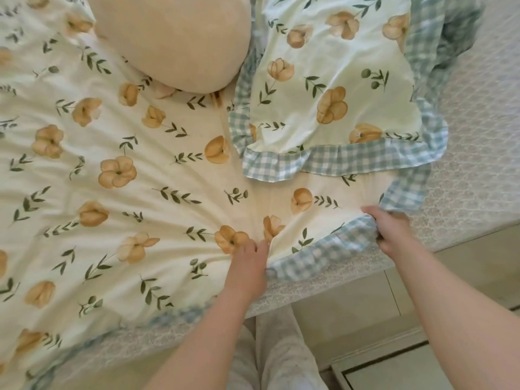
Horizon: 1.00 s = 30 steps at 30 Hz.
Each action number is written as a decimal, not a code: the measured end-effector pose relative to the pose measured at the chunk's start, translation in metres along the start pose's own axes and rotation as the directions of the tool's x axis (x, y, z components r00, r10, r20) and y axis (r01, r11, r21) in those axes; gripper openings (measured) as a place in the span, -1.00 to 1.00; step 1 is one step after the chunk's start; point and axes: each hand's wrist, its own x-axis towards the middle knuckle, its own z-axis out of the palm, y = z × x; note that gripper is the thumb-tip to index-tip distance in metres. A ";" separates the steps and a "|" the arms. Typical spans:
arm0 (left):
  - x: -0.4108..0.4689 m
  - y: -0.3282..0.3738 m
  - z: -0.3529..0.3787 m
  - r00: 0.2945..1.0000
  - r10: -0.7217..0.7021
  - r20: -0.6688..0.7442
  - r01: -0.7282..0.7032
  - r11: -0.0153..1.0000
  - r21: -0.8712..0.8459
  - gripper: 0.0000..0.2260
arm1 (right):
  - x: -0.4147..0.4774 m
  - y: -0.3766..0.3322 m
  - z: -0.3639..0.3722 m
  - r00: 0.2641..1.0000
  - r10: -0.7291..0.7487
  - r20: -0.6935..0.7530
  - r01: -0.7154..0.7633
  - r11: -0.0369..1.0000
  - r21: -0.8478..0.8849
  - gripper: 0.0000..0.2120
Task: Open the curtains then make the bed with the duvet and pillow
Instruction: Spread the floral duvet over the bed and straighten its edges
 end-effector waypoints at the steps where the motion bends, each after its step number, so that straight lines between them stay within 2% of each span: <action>1: -0.003 -0.007 0.005 1.000 0.023 0.006 -0.023 1.000 -0.006 -0.47 | 0.002 0.004 0.004 0.999 -0.014 -0.036 0.014 1.000 -0.012 -0.54; 3: -0.012 -0.026 0.011 0.997 0.067 0.039 -0.064 0.995 -0.074 -0.37 | 0.000 0.019 0.018 0.998 0.006 -0.069 -0.009 0.999 -0.035 -0.46; 4: -0.013 -0.033 0.012 0.994 0.099 0.037 -0.095 0.990 -0.103 -0.31 | -0.003 0.025 0.024 0.996 0.063 -0.059 -0.064 0.998 -0.018 -0.41; 7: -0.027 -0.066 0.014 0.988 0.153 -0.033 -0.155 0.986 -0.069 -0.23 | -0.024 0.053 0.056 0.972 0.224 0.073 -0.226 0.974 0.017 -0.27; 9: -0.041 -0.092 0.014 0.988 0.095 -0.118 -0.098 0.995 -0.016 -0.21 | -0.044 0.071 0.081 0.960 0.260 0.100 -0.258 0.966 -0.033 -0.17; 12: -0.073 -0.140 0.012 0.963 -0.120 -0.243 0.127 0.992 0.015 -0.13 | -0.074 0.103 0.115 0.948 0.295 0.116 -0.289 0.955 -0.067 -0.05; 14: -0.097 -0.174 0.010 0.945 -0.184 -0.272 0.203 0.978 0.043 -0.12 | -0.098 0.125 0.139 0.934 0.312 0.175 -0.300 0.949 -0.091 -0.10; 19: -0.127 -0.227 0.006 0.935 -0.242 -0.258 0.278 0.954 0.113 -0.23 | -0.146 0.176 0.194 0.896 0.342 0.284 -0.319 0.939 -0.128 -0.19; 22: -0.132 -0.242 0.000 0.917 -0.256 -0.305 0.294 0.952 0.084 -0.49 | -0.166 0.190 0.215 0.905 0.344 0.248 -0.314 0.937 -0.154 -0.44; 25: -0.136 -0.244 -0.005 0.917 -0.294 -0.270 0.323 0.944 0.068 -0.75 | -0.173 0.192 0.210 0.924 0.334 0.186 -0.271 0.916 -0.297 -0.60; 27: -0.142 -0.240 0.001 0.921 -0.326 -0.214 0.347 0.936 0.067 -0.76 | -0.177 0.196 0.197 0.926 0.346 0.152 -0.263 0.878 -0.400 -0.63; 30: -0.155 -0.231 0.015 0.923 -0.350 -0.159 0.364 0.929 0.069 -0.70 | -0.181 0.208 0.182 0.916 0.381 0.130 -0.292 0.850 -0.438 -0.63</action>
